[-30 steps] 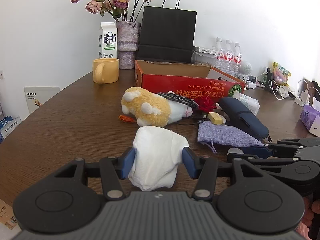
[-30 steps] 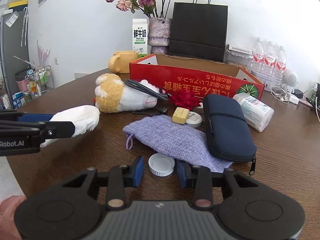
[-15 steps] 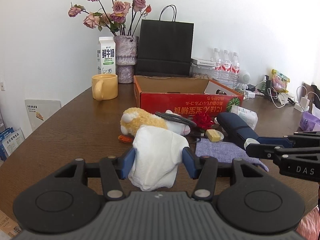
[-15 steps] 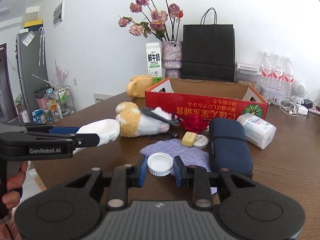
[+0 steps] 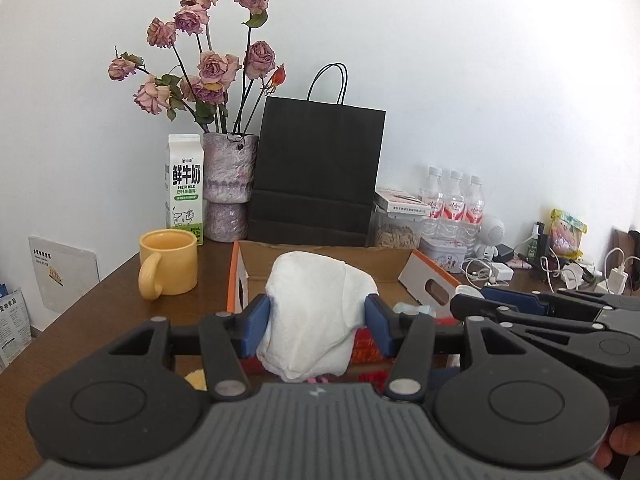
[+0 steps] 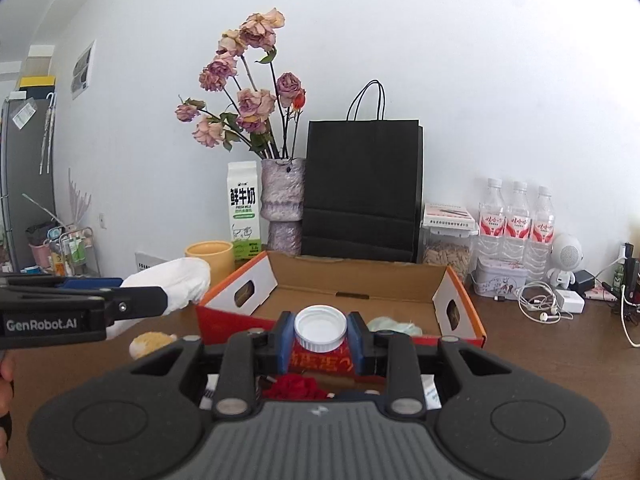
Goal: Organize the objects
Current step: 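Lower the cloth and cap into the box and open both tools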
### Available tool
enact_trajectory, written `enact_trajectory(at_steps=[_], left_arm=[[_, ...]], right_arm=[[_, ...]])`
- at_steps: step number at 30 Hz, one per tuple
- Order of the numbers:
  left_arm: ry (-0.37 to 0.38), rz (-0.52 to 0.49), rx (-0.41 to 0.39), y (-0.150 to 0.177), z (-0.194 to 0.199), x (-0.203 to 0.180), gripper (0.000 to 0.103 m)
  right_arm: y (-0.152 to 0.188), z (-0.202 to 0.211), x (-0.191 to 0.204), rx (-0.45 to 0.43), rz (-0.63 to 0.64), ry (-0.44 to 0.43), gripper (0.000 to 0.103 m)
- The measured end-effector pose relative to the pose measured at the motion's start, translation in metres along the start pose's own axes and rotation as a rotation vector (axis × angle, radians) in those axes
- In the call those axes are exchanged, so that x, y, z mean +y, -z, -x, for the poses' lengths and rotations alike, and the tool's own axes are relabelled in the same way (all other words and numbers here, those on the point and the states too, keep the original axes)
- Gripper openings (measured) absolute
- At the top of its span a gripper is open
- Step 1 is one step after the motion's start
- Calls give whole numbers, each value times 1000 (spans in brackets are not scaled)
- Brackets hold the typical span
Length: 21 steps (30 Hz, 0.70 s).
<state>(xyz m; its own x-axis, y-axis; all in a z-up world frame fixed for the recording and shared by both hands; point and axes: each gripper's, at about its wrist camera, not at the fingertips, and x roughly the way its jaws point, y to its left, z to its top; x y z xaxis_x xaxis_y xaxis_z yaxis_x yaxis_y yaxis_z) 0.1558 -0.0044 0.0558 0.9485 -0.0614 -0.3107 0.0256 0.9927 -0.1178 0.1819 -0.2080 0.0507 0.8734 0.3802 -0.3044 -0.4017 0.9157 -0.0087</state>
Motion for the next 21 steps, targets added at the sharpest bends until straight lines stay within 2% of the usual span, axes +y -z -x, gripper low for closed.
enact_trajectory(at_steps=[9, 14, 18, 21], left_arm=[[-69, 17, 42, -26, -90, -4, 54], [-108, 51, 95, -29, -137, -2, 54], [-131, 46, 137, -18, -154, 5, 53], [-116, 56, 145, -15, -155, 8, 56]], right_arm=[[-23, -98, -20, 66, -6, -8, 27], [-25, -146, -29, 115, -33, -11, 27], [-15, -166, -32, 161, -24, -12, 27], [-7, -173, -33, 191, -22, -6, 27]])
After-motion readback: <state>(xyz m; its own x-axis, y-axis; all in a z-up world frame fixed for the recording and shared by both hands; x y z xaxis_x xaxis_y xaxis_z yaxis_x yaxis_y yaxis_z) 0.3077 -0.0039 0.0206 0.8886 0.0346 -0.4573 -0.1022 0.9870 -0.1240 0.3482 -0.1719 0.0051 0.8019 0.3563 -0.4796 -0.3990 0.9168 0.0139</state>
